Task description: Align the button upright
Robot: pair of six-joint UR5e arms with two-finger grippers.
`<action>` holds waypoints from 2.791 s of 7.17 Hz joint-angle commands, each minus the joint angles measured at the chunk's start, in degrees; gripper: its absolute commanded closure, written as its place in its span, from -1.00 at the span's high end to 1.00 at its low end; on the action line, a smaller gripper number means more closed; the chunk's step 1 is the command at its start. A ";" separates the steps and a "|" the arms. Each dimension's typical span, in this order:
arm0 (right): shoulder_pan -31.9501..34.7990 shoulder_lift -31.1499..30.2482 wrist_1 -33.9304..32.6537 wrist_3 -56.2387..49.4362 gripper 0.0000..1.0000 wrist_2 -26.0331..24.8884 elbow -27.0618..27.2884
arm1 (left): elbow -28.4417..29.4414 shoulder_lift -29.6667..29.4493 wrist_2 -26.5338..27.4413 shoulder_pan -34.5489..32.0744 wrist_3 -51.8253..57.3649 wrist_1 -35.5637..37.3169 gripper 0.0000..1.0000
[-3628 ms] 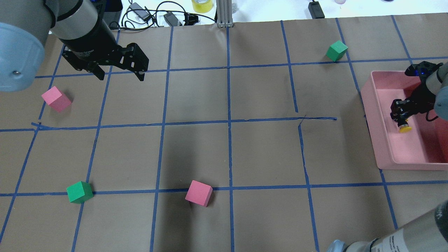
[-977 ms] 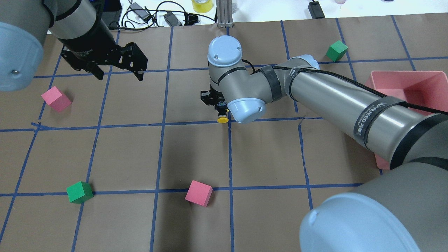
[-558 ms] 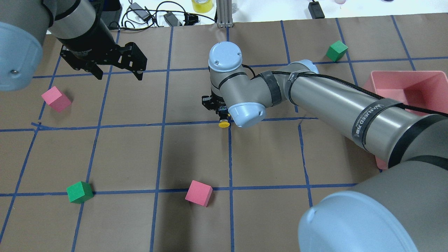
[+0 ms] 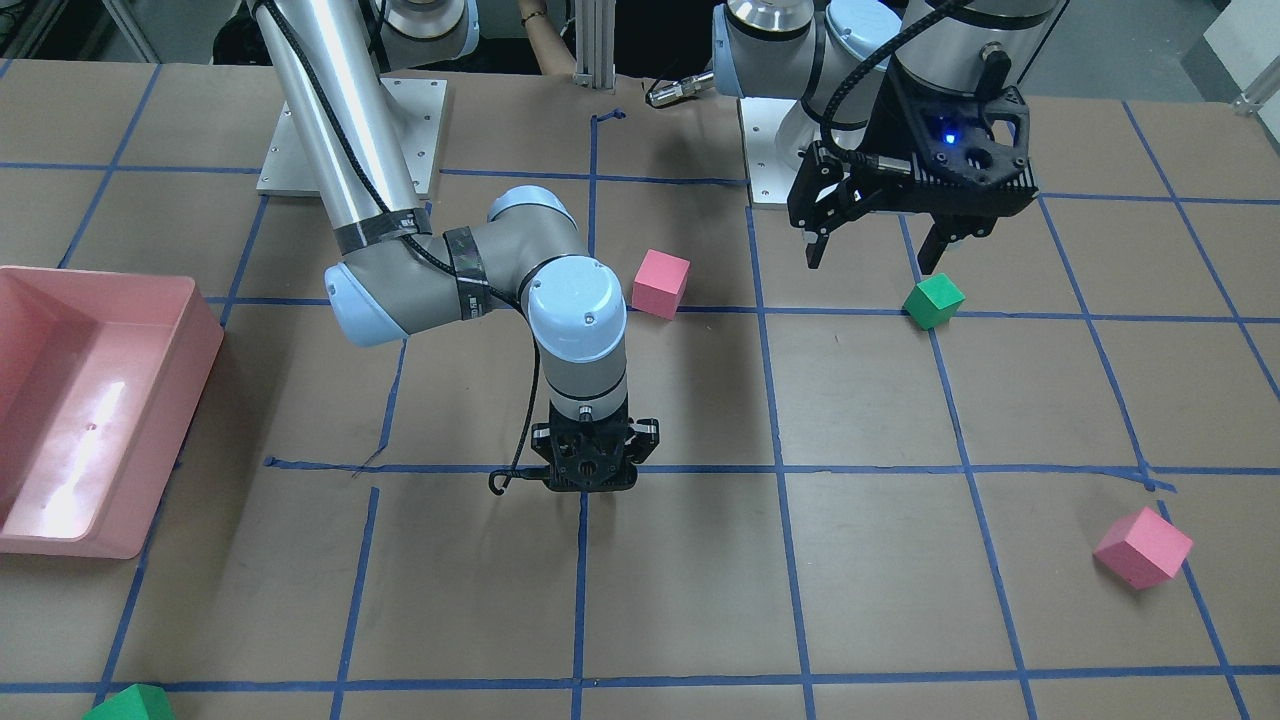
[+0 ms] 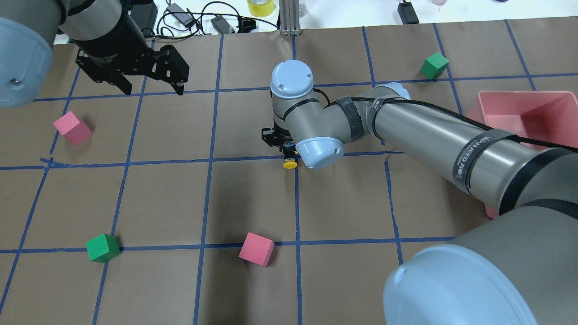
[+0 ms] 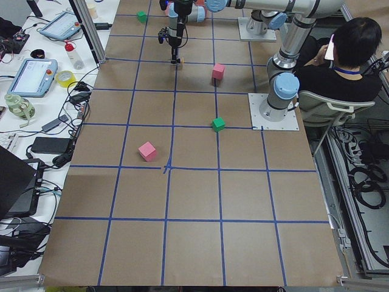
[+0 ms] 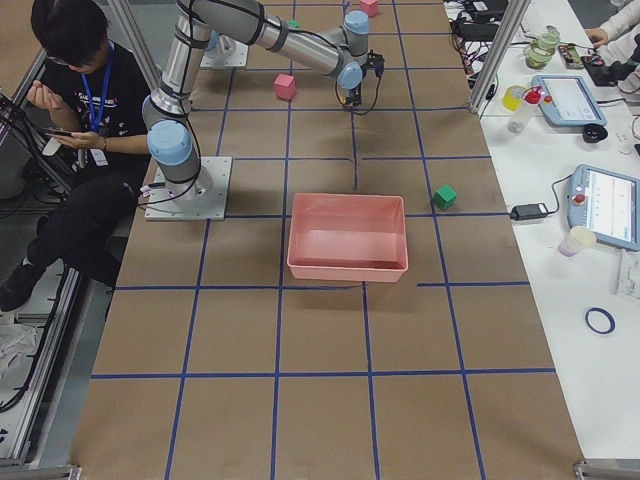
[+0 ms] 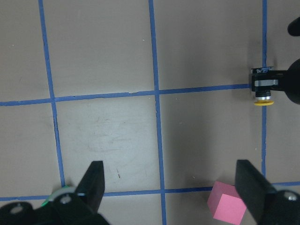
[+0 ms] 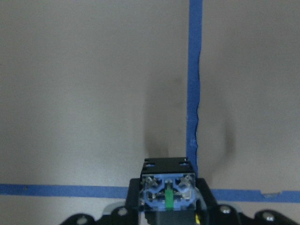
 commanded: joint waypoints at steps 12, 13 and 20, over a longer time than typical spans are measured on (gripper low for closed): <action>-17.66 -27.70 40.54 -18.97 1.00 0.51 -9.57 | -36.42 -2.45 6.08 -14.78 -15.90 58.89 1.00; -17.75 -29.90 40.49 -19.40 1.00 0.60 -8.97 | -37.06 -5.87 6.96 -17.49 -19.60 63.50 1.00; -18.37 -30.01 38.38 -20.02 1.00 -0.46 -8.08 | -36.54 -31.54 16.11 -27.45 -27.46 97.52 0.98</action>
